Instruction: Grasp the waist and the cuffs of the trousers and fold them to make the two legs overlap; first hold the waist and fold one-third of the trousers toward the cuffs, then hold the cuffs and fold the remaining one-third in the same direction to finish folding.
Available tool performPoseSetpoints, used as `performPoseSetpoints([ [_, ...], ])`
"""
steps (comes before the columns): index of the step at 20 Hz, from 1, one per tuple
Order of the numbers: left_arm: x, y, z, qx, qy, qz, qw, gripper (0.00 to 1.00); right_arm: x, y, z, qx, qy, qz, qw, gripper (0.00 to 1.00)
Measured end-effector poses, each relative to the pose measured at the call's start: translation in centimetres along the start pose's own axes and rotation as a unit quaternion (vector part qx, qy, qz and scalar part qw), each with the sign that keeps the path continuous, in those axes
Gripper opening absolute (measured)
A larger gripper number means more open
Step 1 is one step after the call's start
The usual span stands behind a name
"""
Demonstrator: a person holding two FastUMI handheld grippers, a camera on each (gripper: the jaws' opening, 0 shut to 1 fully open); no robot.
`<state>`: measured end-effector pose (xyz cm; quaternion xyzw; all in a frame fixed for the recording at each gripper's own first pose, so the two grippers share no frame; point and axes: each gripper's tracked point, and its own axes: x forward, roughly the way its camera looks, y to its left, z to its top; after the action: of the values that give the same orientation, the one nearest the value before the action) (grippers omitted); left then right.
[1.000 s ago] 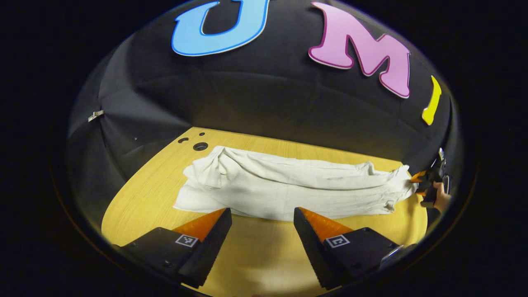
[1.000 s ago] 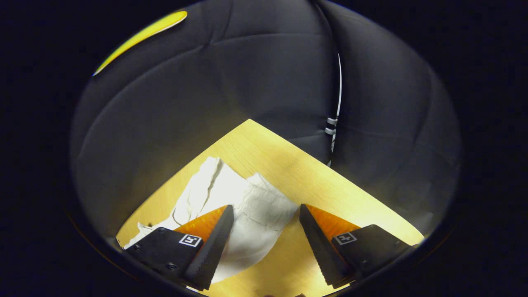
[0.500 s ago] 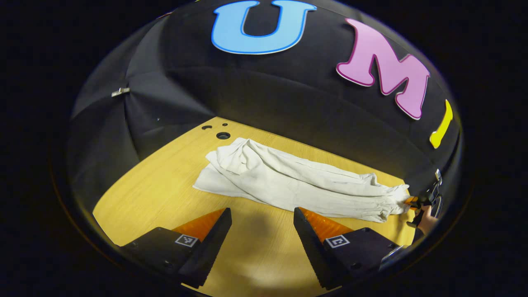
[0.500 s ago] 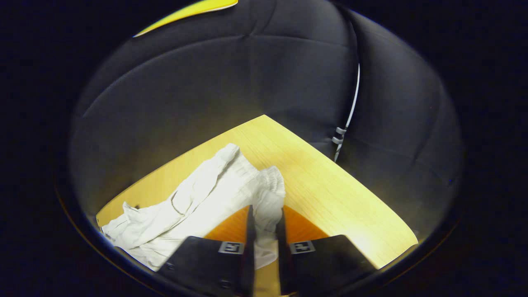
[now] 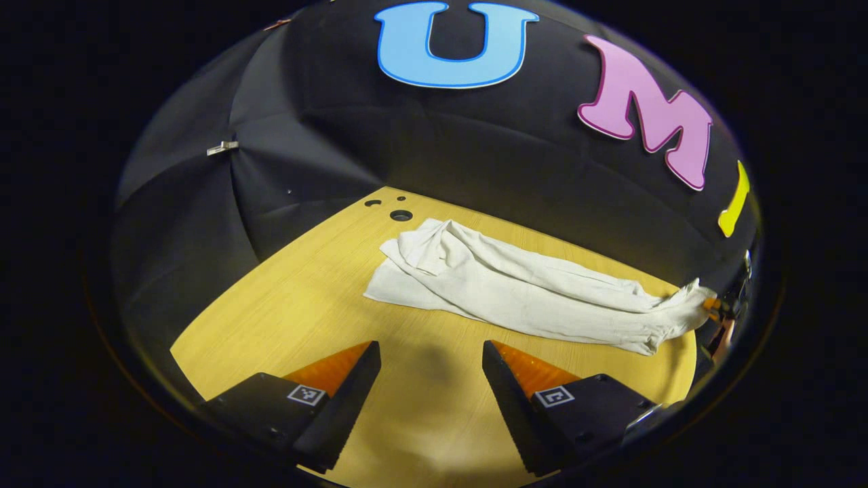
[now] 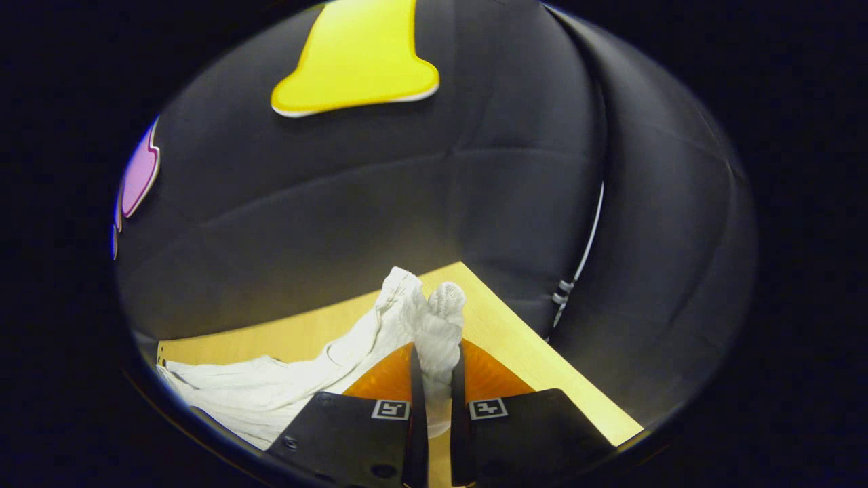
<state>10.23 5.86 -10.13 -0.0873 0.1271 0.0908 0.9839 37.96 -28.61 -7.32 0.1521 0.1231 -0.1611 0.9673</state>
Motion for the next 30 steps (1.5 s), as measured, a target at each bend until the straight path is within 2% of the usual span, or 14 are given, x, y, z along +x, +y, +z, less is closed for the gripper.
performPoseSetpoints([
  [2,0.0,-0.3,0.1,0.007,-0.001,-0.010,1.000,0.96,-1.6,2.3,2.6,-0.017,-0.025,0.018,0.999,0.17],
  [5,-0.4,-0.4,0.0,0.011,-0.007,-0.018,1.000,0.96,-4.3,8.0,5.0,-0.036,-0.054,0.056,0.996,0.17],
  [6,-0.5,-0.4,0.0,0.007,-0.008,-0.022,1.000,1.00,-5.0,9.9,5.4,-0.043,-0.059,0.069,0.995,0.17],
  [7,-0.5,-0.2,-0.2,0.001,-0.007,-0.026,1.000,0.96,-5.7,11.5,5.6,-0.050,-0.064,0.082,0.993,0.17],
  [13,0.3,3.1,-1.1,-0.019,0.000,-0.029,0.999,0.96,-9.6,20.7,2.7,-0.061,-0.051,0.146,0.986,0.17],
  [16,1.8,4.9,-0.7,-0.029,-0.004,-0.034,0.999,0.96,-11.2,24.8,-0.3,-0.093,-0.056,0.171,0.979,0.17],
  [19,4.8,7.7,0.1,-0.037,-0.012,-0.025,0.999,0.96,-12.8,28.5,-5.1,-0.129,-0.040,0.196,0.971,0.17],
  [21,6.2,8.6,1.0,-0.063,-0.017,-0.031,0.997,0.96,-13.6,30.7,-8.5,-0.148,-0.026,0.208,0.967,0.17],
  [22,6.9,8.6,1.6,-0.079,-0.021,-0.040,0.996,0.92,-13.8,31.7,-10.2,-0.160,-0.019,0.211,0.964,0.18],
  [23,7.4,8.8,2.3,-0.099,-0.025,-0.045,0.994,0.96,-13.8,32.4,-12.3,-0.172,-0.008,0.213,0.962,0.19],
  [25,8.9,8.6,3.8,-0.126,-0.032,-0.057,0.990,0.95,-13.9,32.8,-16.0,-0.181,0.017,0.213,0.960,0.23],
  [28,10.9,8.6,5.4,-0.108,-0.039,-0.054,0.992,0.95,-15.3,33.1,-20.2,-0.175,0.060,0.213,0.959,0.36],
  [30,12.3,8.2,6.4,-0.101,-0.040,-0.051,0.993,0.95,-16.5,33.3,-22.1,-0.172,0.091,0.227,0.954,0.46],
])
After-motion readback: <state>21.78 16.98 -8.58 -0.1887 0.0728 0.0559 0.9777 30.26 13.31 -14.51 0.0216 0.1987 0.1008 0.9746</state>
